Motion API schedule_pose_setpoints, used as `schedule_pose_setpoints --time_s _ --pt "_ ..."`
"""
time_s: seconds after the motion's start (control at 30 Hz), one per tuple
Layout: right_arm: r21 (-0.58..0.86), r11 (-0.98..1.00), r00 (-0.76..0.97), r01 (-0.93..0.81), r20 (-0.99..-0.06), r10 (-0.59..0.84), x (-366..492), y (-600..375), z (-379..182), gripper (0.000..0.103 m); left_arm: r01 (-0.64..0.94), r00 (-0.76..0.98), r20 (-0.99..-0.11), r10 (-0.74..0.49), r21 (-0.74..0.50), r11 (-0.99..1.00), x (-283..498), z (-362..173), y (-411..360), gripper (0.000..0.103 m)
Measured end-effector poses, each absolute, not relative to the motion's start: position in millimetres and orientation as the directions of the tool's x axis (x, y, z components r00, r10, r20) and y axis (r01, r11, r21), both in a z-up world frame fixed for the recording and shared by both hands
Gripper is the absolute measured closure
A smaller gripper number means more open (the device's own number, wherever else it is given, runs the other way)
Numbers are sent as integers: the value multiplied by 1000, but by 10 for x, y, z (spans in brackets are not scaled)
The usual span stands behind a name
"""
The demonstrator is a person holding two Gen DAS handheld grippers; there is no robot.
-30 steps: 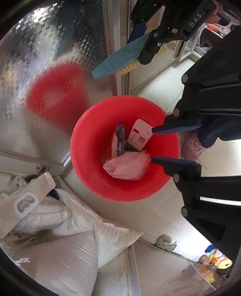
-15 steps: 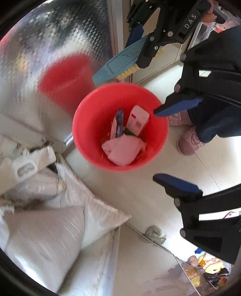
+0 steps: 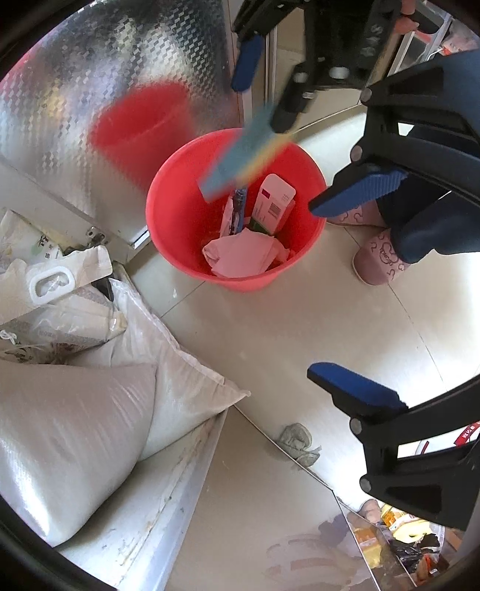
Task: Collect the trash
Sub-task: 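Open the left tool to drop the cloth while the right drops the brush, then raise both open tools back up to the counter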
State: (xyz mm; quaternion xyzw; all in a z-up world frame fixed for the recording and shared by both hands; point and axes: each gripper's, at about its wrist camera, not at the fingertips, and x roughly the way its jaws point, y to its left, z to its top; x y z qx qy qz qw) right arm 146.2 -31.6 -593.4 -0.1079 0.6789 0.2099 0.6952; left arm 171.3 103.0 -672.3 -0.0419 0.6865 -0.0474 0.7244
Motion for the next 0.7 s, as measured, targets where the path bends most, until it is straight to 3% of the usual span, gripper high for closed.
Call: schedule_pose_setpoints --time_s 0.03,0.1,0.17,0.43,0.7 --pt "146 889 -14 -435 -988 155 1470 -316 -5930 27 11 56 -990 -130 -130 992 1709 -6715 1022 24" --pt "140 889 -11 -436 -989 150 1468 -338 -5923 25 14 61 -989 -136 -135 991 1692 -6692 1018 24" --pt "127 893 -7 -433 -991 137 1451 -342 -5890 14 25 66 -989 -131 -130 991 1671 -6655 995 23" --pt "123 896 23 -426 -989 147 1356 -428 -5536 7 53 121 -986 -115 -109 993 1572 -6179 930 23" --pt "120 883 94 -453 -979 181 1308 -425 -4667 3 5 185 -974 -130 -132 991 1425 -5182 1033 23"
